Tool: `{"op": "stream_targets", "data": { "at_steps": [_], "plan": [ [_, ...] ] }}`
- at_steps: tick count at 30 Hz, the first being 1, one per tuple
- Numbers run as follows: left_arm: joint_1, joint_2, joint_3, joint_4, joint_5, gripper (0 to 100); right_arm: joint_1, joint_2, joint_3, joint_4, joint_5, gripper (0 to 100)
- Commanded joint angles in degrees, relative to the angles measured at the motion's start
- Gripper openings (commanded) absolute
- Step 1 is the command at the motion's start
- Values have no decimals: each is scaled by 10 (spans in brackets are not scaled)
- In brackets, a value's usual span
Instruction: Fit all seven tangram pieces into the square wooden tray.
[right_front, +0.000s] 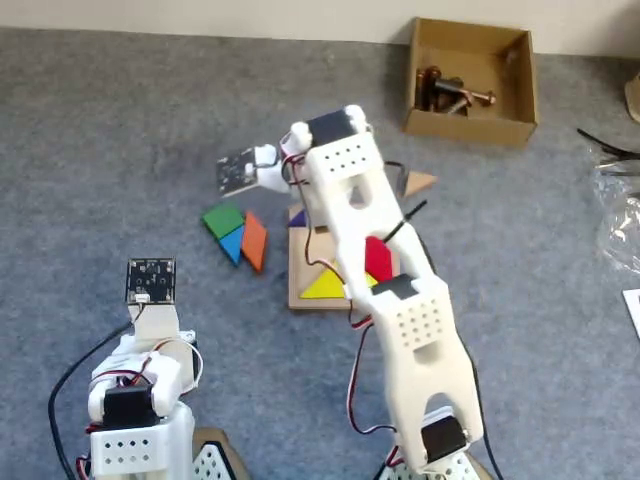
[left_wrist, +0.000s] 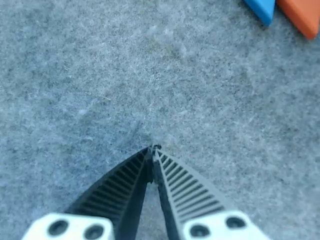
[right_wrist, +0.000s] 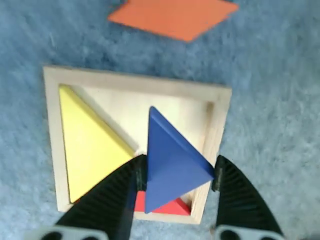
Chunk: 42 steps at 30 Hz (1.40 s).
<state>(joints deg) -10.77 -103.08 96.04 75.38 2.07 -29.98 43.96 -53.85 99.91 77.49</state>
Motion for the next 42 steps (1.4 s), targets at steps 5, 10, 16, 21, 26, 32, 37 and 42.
{"op": "stream_targets", "data": {
  "at_steps": [5,10,16,21,26,32,37,42],
  "plan": [
    [-5,4,12,4,1,5,-16,-49,35,9,6,177],
    [-5,4,12,4,1,5,-15,-49,61,9,6,177],
    [-5,4,12,4,1,5,-12,-49,64,-2,6,178],
    [-5,4,12,4,1,5,0,-49,64,-31,4,183],
    [-5,4,12,4,1,5,13,-49,64,-46,2,221],
    [-5,4,12,4,1,5,28,-49,64,-44,2,221],
    [-5,4,12,4,1,5,26,-50,64,-33,2,221],
    [-5,4,12,4,1,5,9,-53,64,7,1,179]
  ]
}}
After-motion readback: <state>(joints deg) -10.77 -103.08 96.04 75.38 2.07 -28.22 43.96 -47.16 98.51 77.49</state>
